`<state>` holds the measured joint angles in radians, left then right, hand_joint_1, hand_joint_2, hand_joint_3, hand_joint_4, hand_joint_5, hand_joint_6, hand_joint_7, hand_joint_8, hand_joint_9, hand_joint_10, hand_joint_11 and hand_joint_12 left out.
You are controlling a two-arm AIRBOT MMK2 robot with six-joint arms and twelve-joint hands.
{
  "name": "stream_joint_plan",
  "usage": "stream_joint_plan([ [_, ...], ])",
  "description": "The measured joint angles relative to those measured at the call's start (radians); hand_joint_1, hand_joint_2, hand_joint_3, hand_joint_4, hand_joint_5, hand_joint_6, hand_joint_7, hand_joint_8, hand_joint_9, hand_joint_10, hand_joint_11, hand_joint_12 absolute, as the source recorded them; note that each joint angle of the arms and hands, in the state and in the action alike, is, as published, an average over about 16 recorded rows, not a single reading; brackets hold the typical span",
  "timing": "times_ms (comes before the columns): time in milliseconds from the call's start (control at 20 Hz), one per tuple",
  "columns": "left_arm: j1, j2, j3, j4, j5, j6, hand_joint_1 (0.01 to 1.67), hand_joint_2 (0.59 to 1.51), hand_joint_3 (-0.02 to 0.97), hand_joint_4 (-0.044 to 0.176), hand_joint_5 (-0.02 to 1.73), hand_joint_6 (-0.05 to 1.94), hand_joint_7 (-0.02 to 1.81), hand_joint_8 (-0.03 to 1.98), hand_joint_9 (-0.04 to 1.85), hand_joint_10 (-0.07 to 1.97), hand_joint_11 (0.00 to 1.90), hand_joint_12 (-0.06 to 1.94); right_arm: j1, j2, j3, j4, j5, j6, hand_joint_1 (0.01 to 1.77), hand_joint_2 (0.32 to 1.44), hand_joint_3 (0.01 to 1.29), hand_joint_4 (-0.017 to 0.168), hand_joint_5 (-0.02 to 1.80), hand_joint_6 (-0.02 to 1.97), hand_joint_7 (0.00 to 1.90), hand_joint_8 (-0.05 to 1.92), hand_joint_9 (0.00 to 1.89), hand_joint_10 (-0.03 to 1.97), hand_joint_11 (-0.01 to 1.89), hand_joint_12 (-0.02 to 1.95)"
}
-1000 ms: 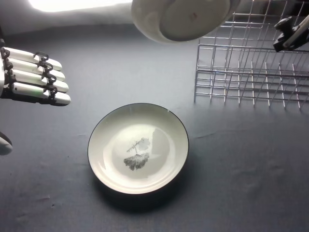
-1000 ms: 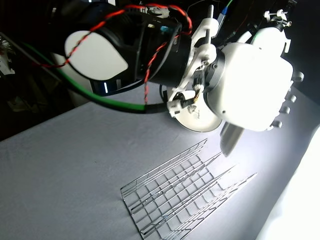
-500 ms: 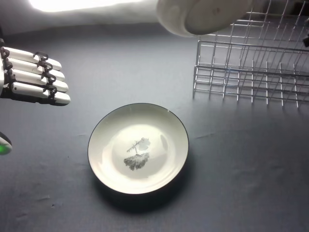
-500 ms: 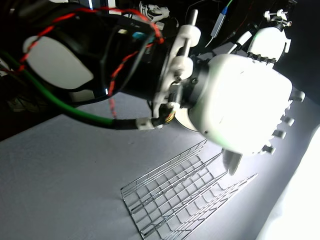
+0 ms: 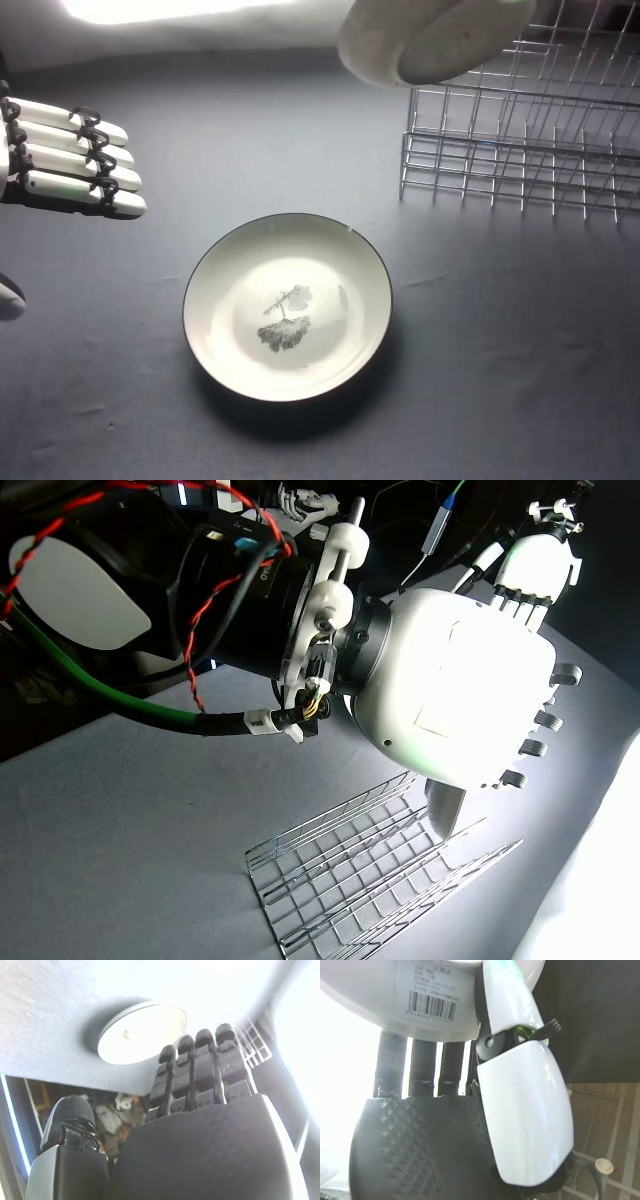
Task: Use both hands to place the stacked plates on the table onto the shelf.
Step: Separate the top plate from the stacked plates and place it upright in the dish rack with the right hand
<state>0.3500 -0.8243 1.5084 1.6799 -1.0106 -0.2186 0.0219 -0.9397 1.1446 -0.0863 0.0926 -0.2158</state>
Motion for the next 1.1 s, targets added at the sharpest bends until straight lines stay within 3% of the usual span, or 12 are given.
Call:
stream_joint_plan([
  [850, -0.004, -0.007, -0.008, 0.000, 0.000, -0.003, 0.01, 1.197, 0.011, 0.002, 0.09, 0.01, 0.10, 0.02, 0.07, 0.01, 0.03, 0.01, 0.001, 0.019, -0.001, 0.082, -0.114, 0.001, 1.40, 1.04, 0.01, -0.006, 0.93, 0.97, 0.99, 0.93, 0.92, 1.16, 0.79, 1.33],
  [1100, -0.006, -0.008, -0.009, 0.000, 0.000, -0.004, 0.01, 1.197, 0.012, 0.002, 0.08, 0.01, 0.10, 0.02, 0.06, 0.01, 0.02, 0.01, -0.003, 0.022, 0.015, 0.067, -0.123, 0.002, 1.40, 1.04, 0.01, -0.006, 0.92, 0.98, 0.99, 0.94, 0.92, 1.16, 0.78, 1.34],
])
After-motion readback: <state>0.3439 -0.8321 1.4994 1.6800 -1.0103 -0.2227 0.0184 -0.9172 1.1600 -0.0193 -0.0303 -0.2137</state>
